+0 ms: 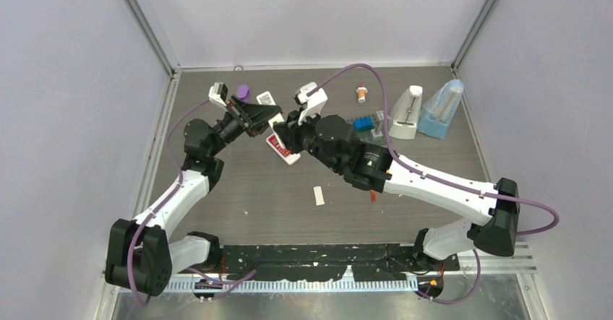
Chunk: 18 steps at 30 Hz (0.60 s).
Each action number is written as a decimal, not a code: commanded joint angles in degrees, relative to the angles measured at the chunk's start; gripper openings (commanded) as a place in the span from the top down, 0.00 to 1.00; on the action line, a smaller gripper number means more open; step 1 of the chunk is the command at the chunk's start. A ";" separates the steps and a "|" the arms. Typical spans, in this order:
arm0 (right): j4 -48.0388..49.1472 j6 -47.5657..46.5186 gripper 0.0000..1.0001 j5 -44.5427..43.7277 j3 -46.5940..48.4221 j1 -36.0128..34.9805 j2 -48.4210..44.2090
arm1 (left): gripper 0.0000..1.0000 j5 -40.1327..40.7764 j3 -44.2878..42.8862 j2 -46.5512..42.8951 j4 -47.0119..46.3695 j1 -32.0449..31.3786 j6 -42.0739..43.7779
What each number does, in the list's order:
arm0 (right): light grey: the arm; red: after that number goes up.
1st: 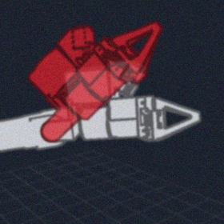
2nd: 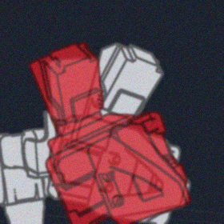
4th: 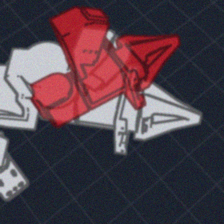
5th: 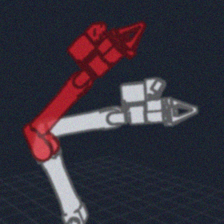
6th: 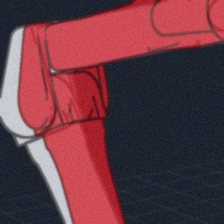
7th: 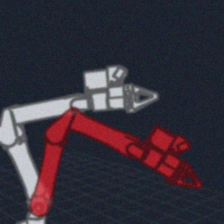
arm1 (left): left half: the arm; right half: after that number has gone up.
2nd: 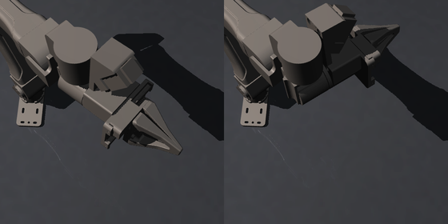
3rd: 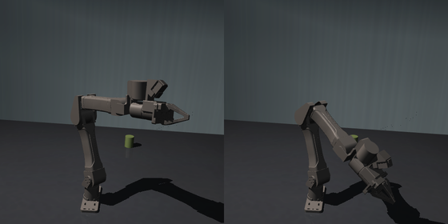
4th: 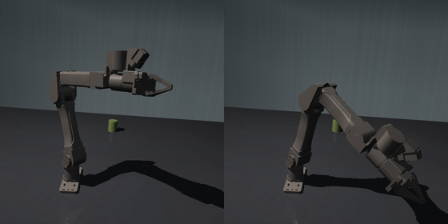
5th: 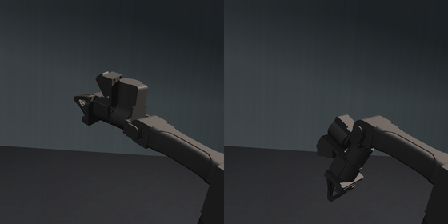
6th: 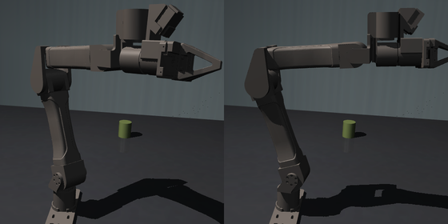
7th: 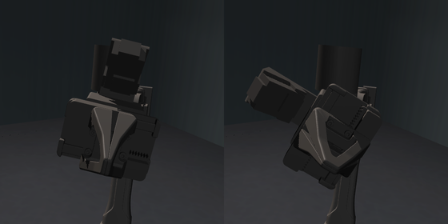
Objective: Load the batteries into the remote control
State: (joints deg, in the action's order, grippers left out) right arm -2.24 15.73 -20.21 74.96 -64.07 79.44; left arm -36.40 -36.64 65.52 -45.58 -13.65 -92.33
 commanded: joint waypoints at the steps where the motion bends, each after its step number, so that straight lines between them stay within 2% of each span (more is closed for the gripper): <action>1: 0.73 -2.13 0.86 -0.19 -1.94 -0.35 -1.00 | 1.00 -1.02 -1.73 0.07 -5.57 -0.32 -2.42; 10: -0.25 -3.63 0.83 1.61 -2.36 -0.35 -1.02 | 1.00 -1.38 -1.97 0.47 -5.97 -0.33 -2.92; 13: -0.08 -2.35 0.79 2.05 -2.49 -0.35 -0.62 | 1.00 -1.22 -1.89 0.42 -6.19 -0.33 -3.33; 18: 0.11 -0.13 0.67 1.18 -2.44 -0.33 -0.65 | 1.00 -1.35 -1.65 0.55 -6.41 -0.33 -3.59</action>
State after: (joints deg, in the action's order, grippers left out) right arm -0.80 14.00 -18.70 73.30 -64.16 79.13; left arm -37.56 -36.67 66.63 -45.60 -13.65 -93.08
